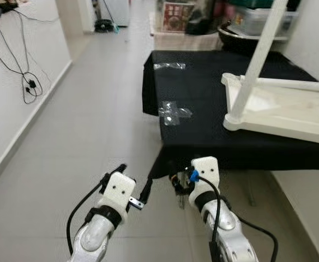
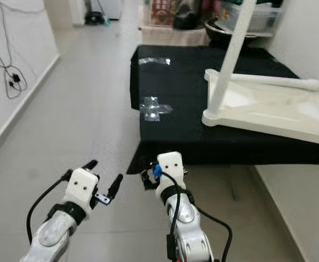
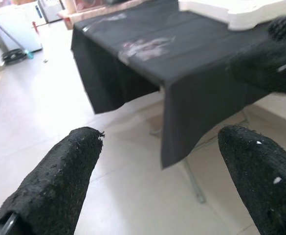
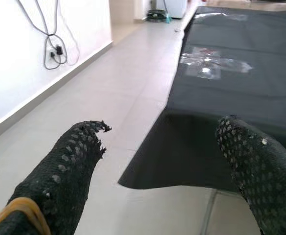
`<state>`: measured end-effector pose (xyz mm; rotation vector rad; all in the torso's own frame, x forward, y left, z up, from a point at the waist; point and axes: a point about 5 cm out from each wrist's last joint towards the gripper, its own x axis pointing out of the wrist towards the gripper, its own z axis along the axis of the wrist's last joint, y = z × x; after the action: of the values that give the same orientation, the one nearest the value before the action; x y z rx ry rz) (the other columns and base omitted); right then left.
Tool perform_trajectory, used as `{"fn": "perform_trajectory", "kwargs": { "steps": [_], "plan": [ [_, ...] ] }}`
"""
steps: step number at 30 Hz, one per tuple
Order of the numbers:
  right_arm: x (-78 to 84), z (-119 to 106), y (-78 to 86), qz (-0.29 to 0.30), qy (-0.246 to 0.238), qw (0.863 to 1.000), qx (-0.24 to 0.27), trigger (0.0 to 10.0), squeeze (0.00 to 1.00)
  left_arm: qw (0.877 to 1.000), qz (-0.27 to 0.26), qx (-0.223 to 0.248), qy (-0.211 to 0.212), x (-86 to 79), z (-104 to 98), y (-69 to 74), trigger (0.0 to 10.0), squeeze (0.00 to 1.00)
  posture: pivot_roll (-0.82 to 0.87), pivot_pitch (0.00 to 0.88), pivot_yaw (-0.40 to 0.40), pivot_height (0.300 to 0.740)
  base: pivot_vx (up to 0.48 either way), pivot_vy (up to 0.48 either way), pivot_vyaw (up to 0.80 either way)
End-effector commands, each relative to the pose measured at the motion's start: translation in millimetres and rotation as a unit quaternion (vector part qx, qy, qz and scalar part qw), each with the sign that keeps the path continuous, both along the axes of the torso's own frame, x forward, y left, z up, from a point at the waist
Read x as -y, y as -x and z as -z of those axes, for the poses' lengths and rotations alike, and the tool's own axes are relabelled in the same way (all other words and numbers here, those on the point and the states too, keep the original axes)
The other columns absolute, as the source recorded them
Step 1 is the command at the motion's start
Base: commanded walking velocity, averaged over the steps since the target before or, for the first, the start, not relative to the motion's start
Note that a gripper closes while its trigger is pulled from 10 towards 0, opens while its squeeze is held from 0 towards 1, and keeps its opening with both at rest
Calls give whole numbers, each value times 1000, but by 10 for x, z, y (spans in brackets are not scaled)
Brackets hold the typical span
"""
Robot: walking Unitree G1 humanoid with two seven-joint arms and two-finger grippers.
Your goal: Building children table
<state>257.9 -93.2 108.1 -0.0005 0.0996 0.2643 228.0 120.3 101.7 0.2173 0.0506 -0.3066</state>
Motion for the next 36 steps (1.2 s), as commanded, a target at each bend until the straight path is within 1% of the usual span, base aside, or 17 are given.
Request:
{"fn": "perform_trajectory", "kwargs": {
  "steps": [1,7,15,23,25,28,31,32,33,34,36],
  "plan": [
    [5,-2,-4,7,-12,1000,-2,10000,0,1000,7,-1,4,34,-8,4,10000,0,70,0,-63,740,240,0,0],
    [14,-7,-4,6,-11,1000,0,10000,0,1000,8,-1,4,39,-10,11,10000,0,71,0,-66,740,271,0,0],
    [6,22,-12,2,-12,1000,-10,10000,0,1000,10,-2,3,45,-9,12,10000,0,71,0,-65,740,294,0,0],
    [13,16,-20,5,-8,1000,-7,10000,0,1000,12,-3,4,53,-9,14,10000,0,69,0,-66,740,307,0,0],
    [12,-1,-30,6,-9,1000,1,10000,0,1000,12,-3,4,55,-10,14,10000,0,70,0,-66,740,311,0,0],
    [29,-75,-79,21,-13,999,28,10000,0,1000,13,-3,3,57,-10,15,10000,0,69,0,-64,740,307,0,0],
    [52,-126,-131,33,-14,999,38,10000,0,1000,12,-3,2,55,-10,15,10000,0,72,0,-67,740,306,0,0],
    [66,-164,-174,38,-10,998,43,10000,0,1000,12,-3,2,56,-12,15,10000,0,73,0,-66,740,304,0,0],
    [66,-164,-174,38,-10,998,43,10000,0,1000,12,-3,2,56,-12,15,10000,0,73,0,-66,740,304,0,0],
    [72,-221,-225,43,-2,998,54,10000,0,1000,11,-3,2,57,-15,17,10000,0,74,0,-67,740,300,0,0],
    [74,-259,-257,45,3,997,62,10000,0,1000,11,-3,3,58,-17,19,10000,0,74,0,-67,740,300,0,0]
  ]
}}
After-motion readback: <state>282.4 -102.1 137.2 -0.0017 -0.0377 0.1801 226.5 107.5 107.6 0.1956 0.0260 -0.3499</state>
